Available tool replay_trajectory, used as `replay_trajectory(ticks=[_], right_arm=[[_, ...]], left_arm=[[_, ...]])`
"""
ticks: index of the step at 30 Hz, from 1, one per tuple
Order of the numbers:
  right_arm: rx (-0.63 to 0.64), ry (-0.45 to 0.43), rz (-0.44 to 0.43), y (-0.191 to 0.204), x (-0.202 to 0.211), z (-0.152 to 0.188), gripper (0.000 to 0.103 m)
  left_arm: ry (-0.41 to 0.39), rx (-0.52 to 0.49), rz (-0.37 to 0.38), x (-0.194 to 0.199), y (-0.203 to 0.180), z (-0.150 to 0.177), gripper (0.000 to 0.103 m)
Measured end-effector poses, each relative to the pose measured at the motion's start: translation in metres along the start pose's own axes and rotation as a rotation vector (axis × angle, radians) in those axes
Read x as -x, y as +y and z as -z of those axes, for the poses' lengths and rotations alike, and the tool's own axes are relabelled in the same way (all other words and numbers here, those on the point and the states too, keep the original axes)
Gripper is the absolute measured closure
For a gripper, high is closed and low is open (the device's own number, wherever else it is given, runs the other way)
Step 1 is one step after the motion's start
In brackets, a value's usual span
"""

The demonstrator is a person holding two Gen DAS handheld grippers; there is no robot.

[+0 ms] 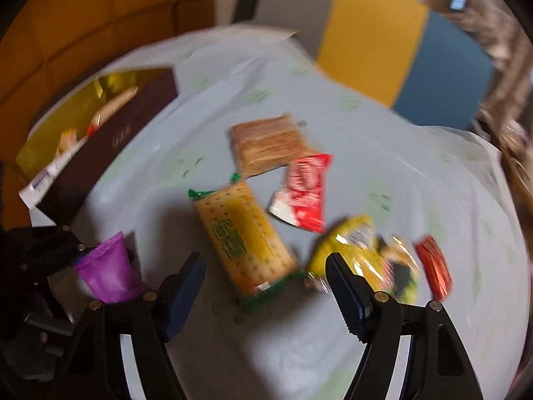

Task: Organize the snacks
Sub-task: 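Grasp the WEIDAN cracker pack with the right tool while the left tool lifts the purple packet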

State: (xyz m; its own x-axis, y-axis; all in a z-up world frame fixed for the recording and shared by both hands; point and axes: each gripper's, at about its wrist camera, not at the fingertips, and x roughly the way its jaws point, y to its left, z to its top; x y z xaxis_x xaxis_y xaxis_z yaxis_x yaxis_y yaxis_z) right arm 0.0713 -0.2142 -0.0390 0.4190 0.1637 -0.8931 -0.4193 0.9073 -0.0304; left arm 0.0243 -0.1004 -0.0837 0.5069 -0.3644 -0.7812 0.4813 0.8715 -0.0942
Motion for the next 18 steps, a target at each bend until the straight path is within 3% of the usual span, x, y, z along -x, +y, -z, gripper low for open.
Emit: replay_trajectory(ticks=[4,7,9,18], right_arm=[[0.058,0.068,0.009,0.005,-0.036,-0.016,0.028],[0.035,0.066,-0.028,0.009,-0.041,-0.017,0.045],[0.035,0.059,-0.002,0.015,-0.039,-0.014,0.049],[-0.147,0.03,0.004,0.023,-0.009,0.05,0.05]], left_arm=[[-0.001,0.02,0.017,0.001,0.004,0.001,0.061],[-0.004,0.021,0.017,0.001,0.004,0.001,0.061],[-0.007,0.022,0.017,0.001,0.004,0.002,0.061],[-0.008,0.032,0.013,0.001,0.004,0.001,0.061]])
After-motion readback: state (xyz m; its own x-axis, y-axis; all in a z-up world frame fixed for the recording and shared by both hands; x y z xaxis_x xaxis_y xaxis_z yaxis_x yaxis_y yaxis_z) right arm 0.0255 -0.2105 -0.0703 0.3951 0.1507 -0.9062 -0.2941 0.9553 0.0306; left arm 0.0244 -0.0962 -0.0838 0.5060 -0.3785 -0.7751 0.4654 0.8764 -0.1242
